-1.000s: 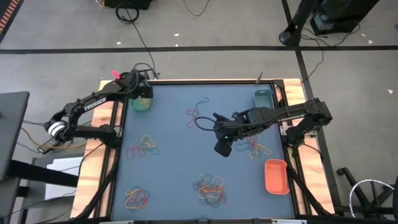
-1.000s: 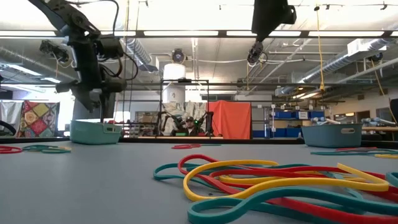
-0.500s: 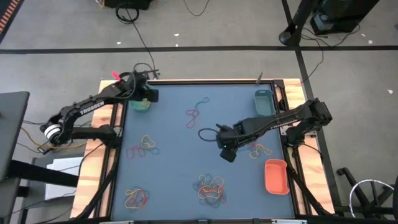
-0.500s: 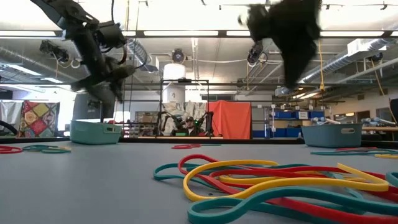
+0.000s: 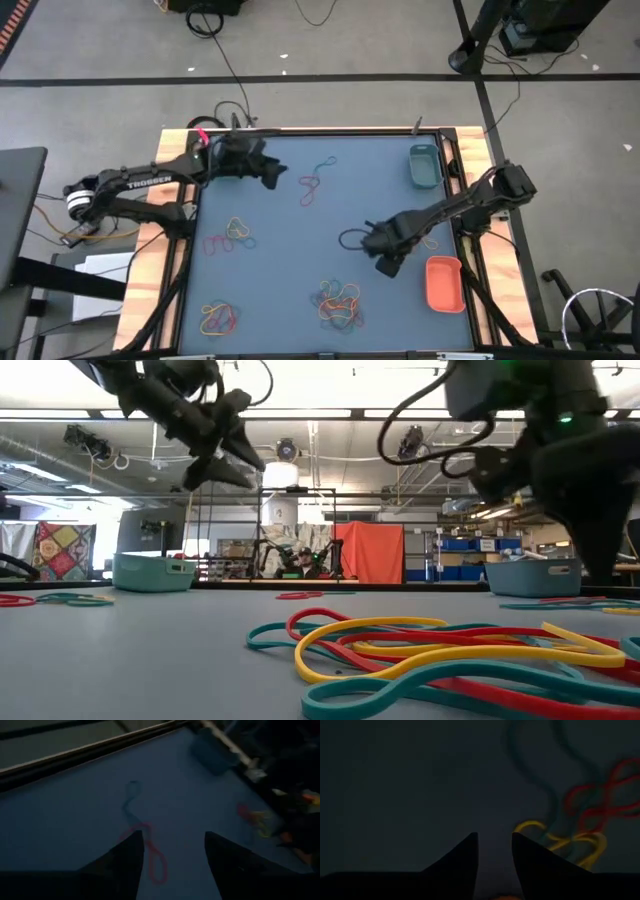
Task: Sort rubber bands into baskets
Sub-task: Put the yellow rubber band into the green bin
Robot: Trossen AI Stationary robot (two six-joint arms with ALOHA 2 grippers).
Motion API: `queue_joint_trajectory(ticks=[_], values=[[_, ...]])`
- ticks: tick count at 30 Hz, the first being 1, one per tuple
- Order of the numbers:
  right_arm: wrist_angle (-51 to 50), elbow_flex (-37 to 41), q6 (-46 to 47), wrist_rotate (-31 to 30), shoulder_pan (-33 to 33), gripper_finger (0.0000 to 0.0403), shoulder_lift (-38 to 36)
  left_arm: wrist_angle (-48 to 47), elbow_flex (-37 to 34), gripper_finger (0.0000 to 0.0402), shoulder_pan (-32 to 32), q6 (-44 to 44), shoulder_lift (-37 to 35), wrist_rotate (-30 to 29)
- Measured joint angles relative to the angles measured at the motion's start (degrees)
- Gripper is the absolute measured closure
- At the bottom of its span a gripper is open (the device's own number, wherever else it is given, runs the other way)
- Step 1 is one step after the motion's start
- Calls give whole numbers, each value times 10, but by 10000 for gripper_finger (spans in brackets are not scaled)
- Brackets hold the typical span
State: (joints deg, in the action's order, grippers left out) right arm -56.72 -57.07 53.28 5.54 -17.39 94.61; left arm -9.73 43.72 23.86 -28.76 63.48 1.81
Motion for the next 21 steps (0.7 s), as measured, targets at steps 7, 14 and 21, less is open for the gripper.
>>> queue_joint_trajectory(ticks=[7, 14, 21], values=[[-1, 26, 58, -45, -24, 275, 0, 13, 0, 188, -37, 33, 4, -31], [51, 66, 67, -45, -24, 275, 0, 13, 0, 188, -42, 33, 4, -27], [49, 81, 84, -44, -26, 275, -3, 12, 0, 188, -59, 28, 4, -21]])
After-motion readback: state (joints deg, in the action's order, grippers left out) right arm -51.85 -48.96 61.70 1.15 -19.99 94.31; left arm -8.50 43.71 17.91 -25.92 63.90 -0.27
